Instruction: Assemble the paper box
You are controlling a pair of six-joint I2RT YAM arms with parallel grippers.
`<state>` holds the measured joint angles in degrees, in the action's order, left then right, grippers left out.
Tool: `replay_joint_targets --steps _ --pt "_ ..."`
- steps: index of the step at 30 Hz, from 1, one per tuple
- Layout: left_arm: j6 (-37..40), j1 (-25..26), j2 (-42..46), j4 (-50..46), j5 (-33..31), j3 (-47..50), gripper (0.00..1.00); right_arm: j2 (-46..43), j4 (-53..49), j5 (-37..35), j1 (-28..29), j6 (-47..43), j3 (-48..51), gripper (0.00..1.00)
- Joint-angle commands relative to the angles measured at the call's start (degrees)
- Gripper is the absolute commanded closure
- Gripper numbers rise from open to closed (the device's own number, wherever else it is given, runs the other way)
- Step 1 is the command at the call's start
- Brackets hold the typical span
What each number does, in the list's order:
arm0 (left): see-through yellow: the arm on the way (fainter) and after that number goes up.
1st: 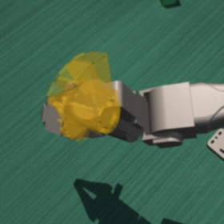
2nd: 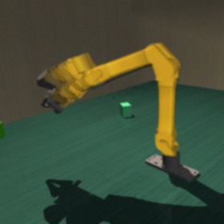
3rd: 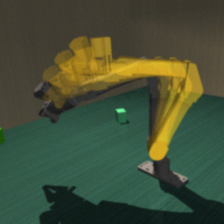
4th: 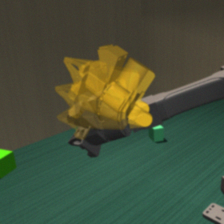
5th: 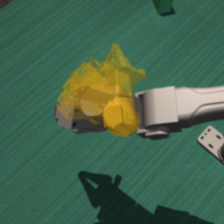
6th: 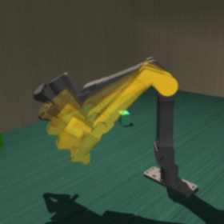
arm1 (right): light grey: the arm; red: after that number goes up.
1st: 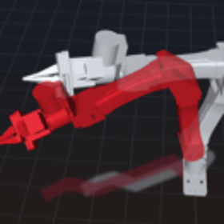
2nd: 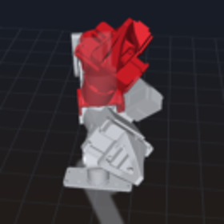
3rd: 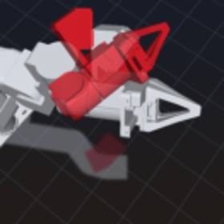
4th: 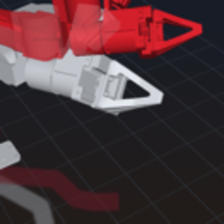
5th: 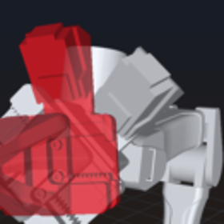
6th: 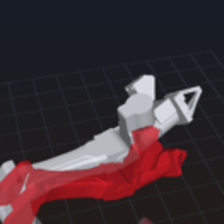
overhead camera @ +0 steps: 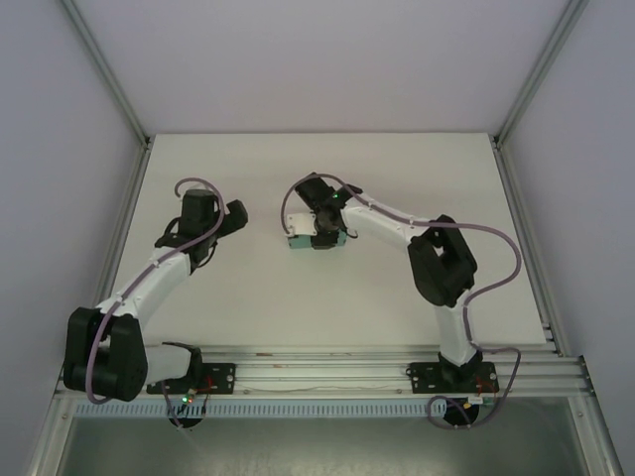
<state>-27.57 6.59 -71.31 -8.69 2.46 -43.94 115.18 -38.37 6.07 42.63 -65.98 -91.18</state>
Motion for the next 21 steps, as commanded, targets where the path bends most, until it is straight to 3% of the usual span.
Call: replay_joint_targets --steps 1,6,11,21 --pt "-0.04 -0.61 2.55 -1.08 -1.71 1.05 0.0 -4.15 8.4 -10.24 0.35 1.99 5.38 0.56" --pt "0.11 -0.61 3.7 -0.72 -1.43 1.98 0.0 -6.75 15.16 -15.83 0.43 2.95 12.23 0.53" --pt "0.23 -0.61 3.89 -0.8 -0.3 2.06 0.0 -9.13 17.2 -15.93 1.55 5.1 18.13 0.29" --pt "1.37 -0.61 4.64 -0.38 -0.14 2.04 0.0 -22.16 15.45 -11.51 4.33 11.24 28.17 0.0"
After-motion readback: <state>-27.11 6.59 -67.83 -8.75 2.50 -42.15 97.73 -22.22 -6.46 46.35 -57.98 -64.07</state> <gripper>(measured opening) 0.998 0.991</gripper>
